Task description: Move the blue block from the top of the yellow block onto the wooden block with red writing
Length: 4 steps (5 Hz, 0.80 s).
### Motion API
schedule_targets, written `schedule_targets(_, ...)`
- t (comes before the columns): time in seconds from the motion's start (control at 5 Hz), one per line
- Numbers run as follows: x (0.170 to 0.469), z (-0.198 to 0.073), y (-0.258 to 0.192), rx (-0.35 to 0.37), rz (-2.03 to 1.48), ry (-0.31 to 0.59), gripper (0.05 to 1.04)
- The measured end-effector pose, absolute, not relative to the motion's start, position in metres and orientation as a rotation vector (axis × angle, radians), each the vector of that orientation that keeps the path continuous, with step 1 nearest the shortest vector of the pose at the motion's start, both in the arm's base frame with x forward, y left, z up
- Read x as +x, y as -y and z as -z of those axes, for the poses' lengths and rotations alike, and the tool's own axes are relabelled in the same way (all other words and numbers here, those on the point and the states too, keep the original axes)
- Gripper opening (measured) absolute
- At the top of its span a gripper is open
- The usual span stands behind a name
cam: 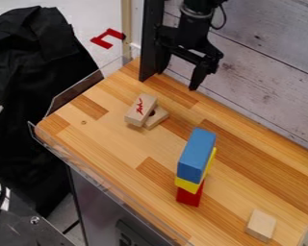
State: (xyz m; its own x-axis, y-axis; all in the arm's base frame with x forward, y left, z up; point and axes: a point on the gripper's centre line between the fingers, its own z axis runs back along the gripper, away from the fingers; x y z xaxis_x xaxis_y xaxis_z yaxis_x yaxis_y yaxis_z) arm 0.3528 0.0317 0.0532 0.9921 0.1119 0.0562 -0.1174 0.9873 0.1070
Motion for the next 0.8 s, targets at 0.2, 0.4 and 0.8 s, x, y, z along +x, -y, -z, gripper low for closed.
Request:
schedule_targets(0.2, 0.348, -0.04, -0.03, 0.107, -0.112, 0.009, 1.001)
schedule_targets(0.4, 0.343, -0.034, -0.018, 0.045, -0.106, -0.017, 1.001)
schedule_targets(0.8, 0.333, -0.059, -0.008, 0.035, -0.096, 0.059, 1.001)
